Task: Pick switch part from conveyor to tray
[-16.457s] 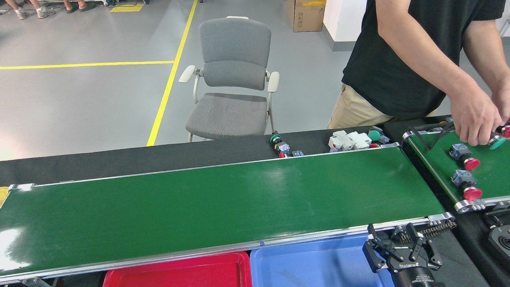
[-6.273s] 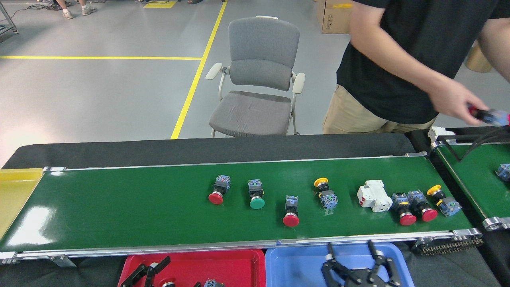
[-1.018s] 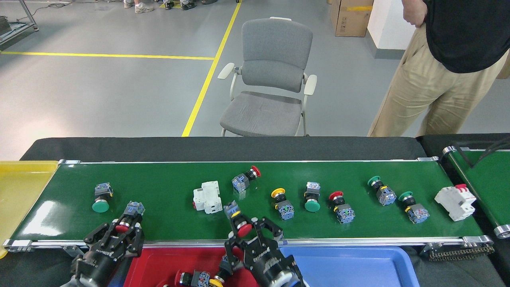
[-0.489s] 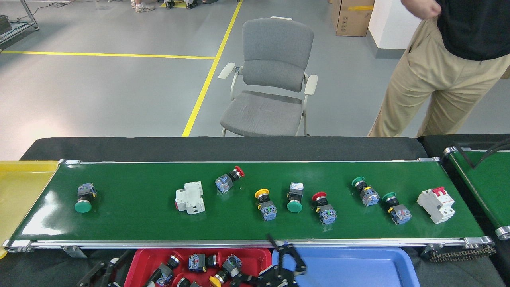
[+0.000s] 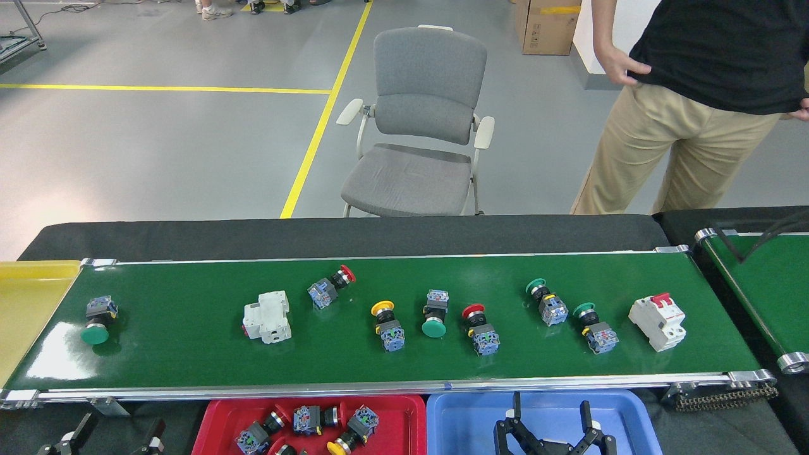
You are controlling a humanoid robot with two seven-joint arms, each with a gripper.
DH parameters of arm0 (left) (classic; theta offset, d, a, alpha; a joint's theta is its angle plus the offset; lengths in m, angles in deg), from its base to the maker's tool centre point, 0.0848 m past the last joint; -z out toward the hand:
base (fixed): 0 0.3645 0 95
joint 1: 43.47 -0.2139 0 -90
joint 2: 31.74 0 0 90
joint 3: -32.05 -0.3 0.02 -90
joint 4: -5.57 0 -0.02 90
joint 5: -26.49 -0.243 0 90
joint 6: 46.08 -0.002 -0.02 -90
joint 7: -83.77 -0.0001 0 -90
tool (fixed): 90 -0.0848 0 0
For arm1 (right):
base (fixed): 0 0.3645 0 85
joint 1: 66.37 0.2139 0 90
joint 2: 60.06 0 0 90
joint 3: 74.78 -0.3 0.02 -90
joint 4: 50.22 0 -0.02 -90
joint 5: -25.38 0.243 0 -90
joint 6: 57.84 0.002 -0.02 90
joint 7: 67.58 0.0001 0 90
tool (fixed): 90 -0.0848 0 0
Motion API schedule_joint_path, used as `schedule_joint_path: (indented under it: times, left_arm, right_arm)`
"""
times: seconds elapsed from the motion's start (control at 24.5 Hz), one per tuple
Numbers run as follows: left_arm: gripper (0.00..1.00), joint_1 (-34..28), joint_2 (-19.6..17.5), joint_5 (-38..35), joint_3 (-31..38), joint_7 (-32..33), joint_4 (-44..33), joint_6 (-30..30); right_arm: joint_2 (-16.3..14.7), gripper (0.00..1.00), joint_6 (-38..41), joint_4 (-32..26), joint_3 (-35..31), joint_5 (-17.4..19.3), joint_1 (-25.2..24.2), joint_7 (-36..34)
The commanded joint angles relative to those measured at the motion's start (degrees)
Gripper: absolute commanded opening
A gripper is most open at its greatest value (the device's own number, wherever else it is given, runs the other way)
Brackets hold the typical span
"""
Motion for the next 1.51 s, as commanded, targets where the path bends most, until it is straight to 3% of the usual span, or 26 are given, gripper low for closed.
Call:
schedule_joint_path:
  times: [0.0,0.16,0.29,0.69,0.81,0.9,0.98,1.06,1.18,1.26,1.3,1.34,1.39,1.43,1.47]
  left_arm:
    - [1.00,3.3,-0.1,-0.5,-2.3,0.5,-0.8,-1.2]
    - [1.00,10.3,1.7,-4.6,-8.6,7.1,-0.4,-8.9]
    - [1.00,13.5,1.8,-6.1,-12.2,7.9,1.5,-12.9]
    - [1.00,23.5,1.2,-6.2,-12.9,8.4,15.5,-15.7]
    - [1.00,25.7,1.1,-6.2,-12.8,8.4,18.4,-15.9]
    - [1.00,27.2,1.0,-6.2,-12.7,8.4,20.7,-16.2]
    - [1.00,29.0,0.7,-6.2,-12.7,8.4,23.6,-17.8]
    - [1.00,30.9,-0.4,-6.2,-12.8,8.3,26.5,-20.1]
    - [1.00,32.9,-2.7,-6.1,-12.9,8.1,30.3,-23.1]
    - [0.94,33.8,-3.2,-6.1,-12.8,7.9,32.3,-24.7]
    - [0.84,33.9,-3.2,-6.1,-12.7,7.9,33.0,-25.4]
    - [0.66,33.9,-3.2,-5.8,-12.4,7.8,33.4,-25.8]
    - [0.42,33.8,-3.2,-5.4,-12.3,7.5,33.6,-25.7]
    - [0.30,33.6,-3.2,-5.2,-12.2,6.7,33.6,-25.5]
    - [0.23,33.3,-3.3,-5.1,-12.2,5.2,33.6,-25.3]
  right_arm:
    - [-0.4,1.00,4.7,0.5,1.5,0.0,2.9,3.0]
    - [0.0,1.00,12.1,2.3,3.0,-0.4,7.3,10.5]
    - [0.7,1.00,12.5,5.5,5.1,-0.6,10.9,13.0]
    - [9.7,0.98,13.2,22.6,8.1,-0.4,23.4,14.2]
    - [10.6,0.68,13.2,27.9,10.3,-0.3,26.9,16.0]
    - [10.5,0.31,13.2,28.2,11.0,-0.3,27.1,16.1]
    - [10.5,0.07,13.9,28.1,11.1,-0.4,27.1,16.1]
    - [10.5,0.02,15.6,27.7,11.0,-0.4,27.1,16.0]
    - [10.2,0.01,17.3,24.3,12.1,-0.5,26.5,15.9]
    - [8.8,0.01,22.2,20.3,14.0,-0.5,25.5,15.7]
    - [7.7,0.01,26.2,17.4,14.5,-0.4,24.4,15.7]
    - [6.8,0.02,31.0,14.5,14.6,-0.4,22.9,15.7]
    - [5.6,0.13,37.4,11.1,14.7,-0.4,20.8,15.7]
    - [4.8,0.35,41.9,9.0,14.7,-0.5,19.1,15.6]
    - [4.1,0.82,46.2,6.8,14.5,-0.5,17.2,15.6]
